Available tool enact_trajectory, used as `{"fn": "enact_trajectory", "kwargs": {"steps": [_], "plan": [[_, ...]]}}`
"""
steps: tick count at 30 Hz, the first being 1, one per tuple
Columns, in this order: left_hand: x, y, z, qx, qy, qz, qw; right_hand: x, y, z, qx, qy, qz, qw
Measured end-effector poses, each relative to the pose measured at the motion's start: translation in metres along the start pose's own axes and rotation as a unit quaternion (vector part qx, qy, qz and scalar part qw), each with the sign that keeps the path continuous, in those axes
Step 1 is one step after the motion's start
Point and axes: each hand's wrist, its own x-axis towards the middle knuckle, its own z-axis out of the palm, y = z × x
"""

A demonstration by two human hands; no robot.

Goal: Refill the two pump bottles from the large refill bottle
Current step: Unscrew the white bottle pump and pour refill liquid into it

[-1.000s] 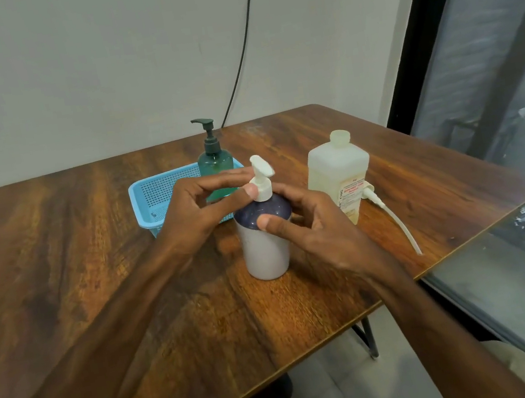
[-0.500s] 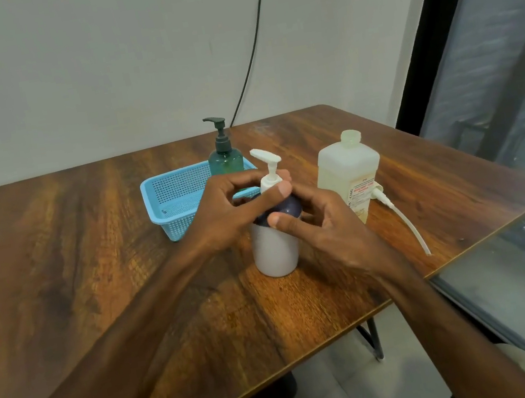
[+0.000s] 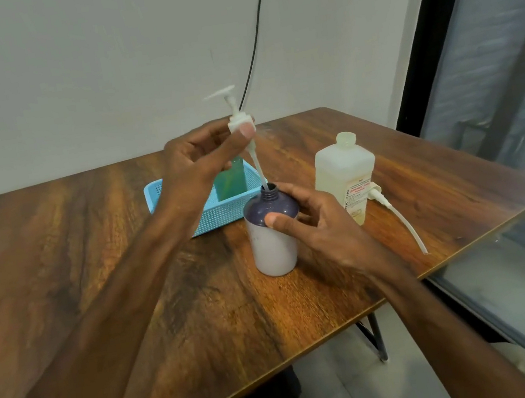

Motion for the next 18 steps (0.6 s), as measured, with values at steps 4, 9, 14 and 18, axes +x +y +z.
{"fn": "enact_trajectory", "kwargs": {"steps": [4, 9, 14, 18], "plan": [[0.009, 0.021, -0.001, 0.027, -0.024, -0.029, 0.999, -0.001, -0.001, 0.001, 0.008, 0.001, -0.006, 1.000], [0.002, 0.023, 0.010, 0.182, -0.020, -0.005, 0.983, -0.001, -0.001, 0.001, 0.003, 0.002, -0.007, 1.000], [0.002, 0.042, 0.018, 0.101, 0.090, 0.030, 0.990, -0.001, -0.001, 0.001, 0.005, 0.003, -0.004, 1.000], [0.020, 0.055, 0.006, 0.144, 0.130, 0.032, 0.980, -0.001, -0.002, 0.001, 0.003, 0.008, 0.002, 1.000]]}}
